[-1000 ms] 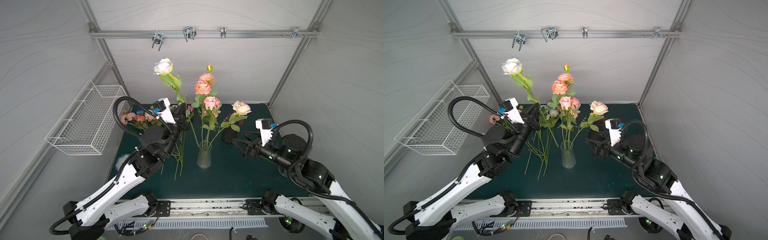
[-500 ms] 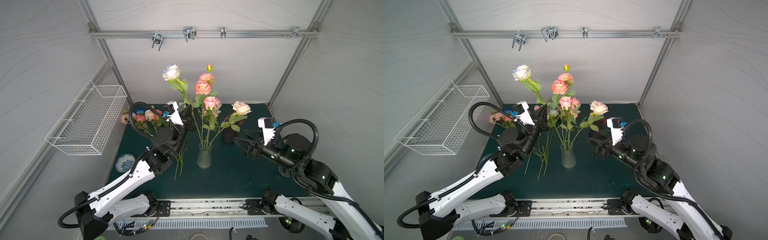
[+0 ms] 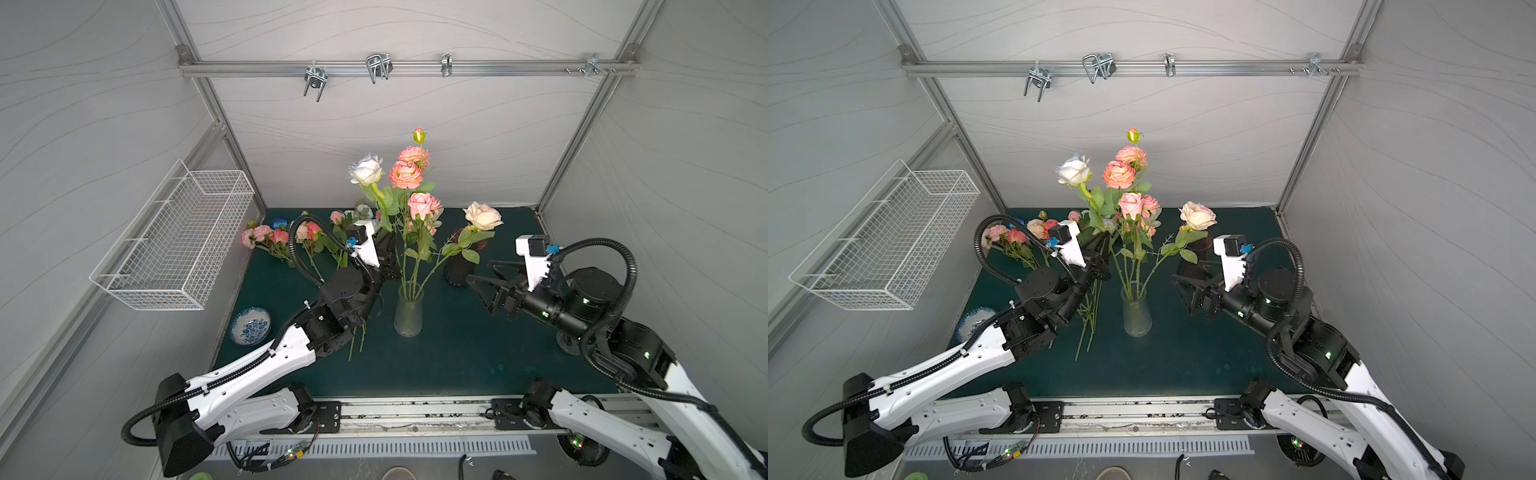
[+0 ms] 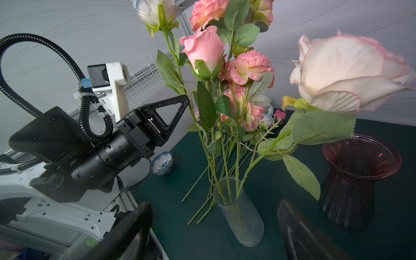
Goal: Arrange flowers in a vase
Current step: Place the flower in the vase, then pick up the flower from the flowers.
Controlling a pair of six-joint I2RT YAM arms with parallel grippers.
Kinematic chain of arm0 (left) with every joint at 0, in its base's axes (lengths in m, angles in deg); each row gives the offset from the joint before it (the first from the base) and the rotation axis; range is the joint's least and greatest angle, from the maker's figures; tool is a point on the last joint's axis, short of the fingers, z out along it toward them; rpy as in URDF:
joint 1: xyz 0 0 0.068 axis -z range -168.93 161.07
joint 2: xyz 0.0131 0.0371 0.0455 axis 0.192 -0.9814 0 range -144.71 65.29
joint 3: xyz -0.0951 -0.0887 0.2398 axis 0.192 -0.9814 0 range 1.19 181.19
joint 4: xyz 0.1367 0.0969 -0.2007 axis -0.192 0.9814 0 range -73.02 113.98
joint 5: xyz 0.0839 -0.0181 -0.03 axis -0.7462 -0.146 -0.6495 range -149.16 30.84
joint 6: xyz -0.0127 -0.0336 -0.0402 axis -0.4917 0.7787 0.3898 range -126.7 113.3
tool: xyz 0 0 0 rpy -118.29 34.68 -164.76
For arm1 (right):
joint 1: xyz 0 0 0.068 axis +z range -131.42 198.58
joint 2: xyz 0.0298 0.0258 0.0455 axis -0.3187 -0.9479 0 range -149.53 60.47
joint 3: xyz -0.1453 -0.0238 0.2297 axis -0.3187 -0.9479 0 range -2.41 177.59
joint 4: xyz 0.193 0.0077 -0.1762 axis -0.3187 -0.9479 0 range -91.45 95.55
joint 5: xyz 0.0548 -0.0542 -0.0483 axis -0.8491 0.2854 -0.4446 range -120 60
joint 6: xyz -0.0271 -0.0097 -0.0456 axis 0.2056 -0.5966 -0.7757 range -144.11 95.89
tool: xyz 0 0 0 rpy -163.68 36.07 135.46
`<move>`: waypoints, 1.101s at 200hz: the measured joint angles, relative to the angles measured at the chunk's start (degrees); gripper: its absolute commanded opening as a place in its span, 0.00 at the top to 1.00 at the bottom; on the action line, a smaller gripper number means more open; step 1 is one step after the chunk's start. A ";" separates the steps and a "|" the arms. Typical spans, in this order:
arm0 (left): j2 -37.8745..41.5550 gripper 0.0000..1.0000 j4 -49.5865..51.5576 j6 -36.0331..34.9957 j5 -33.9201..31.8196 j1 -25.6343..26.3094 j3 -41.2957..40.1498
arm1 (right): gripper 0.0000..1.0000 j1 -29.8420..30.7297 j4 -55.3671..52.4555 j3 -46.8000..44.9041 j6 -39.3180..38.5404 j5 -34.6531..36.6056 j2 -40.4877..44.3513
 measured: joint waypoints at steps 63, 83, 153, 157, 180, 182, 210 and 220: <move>3.04 0.52 10.69 5.18 -1.99 0.85 -1.25 | 0.11 0.00 0.15 -0.70 0.04 -0.04 0.04; 6.03 0.47 14.47 7.65 -2.38 0.94 -1.22 | 0.10 0.00 0.26 -1.07 0.22 -0.09 0.07; 16.59 0.31 29.51 14.16 -7.69 0.44 -0.81 | 0.08 0.00 0.39 -1.68 1.03 -0.55 0.37; 17.18 0.30 30.51 14.73 -7.89 0.11 -0.81 | 0.08 0.00 0.42 -1.79 1.03 -0.55 0.46; 20.11 0.28 37.33 19.17 -4.79 -9.22 -0.70 | 0.08 0.00 0.39 -2.38 1.05 -0.52 1.03; 20.20 0.28 38.16 19.52 -4.22 -10.86 -0.70 | 0.08 0.00 0.39 -2.43 1.05 -0.50 1.07; 19.19 0.27 44.48 27.69 10.64 -37.44 -0.98 | 0.09 0.00 0.37 -2.91 1.05 -0.50 1.75; 16.28 0.27 44.78 30.40 17.03 -45.40 -1.51 | 0.09 0.00 0.37 -3.08 1.05 -0.50 1.97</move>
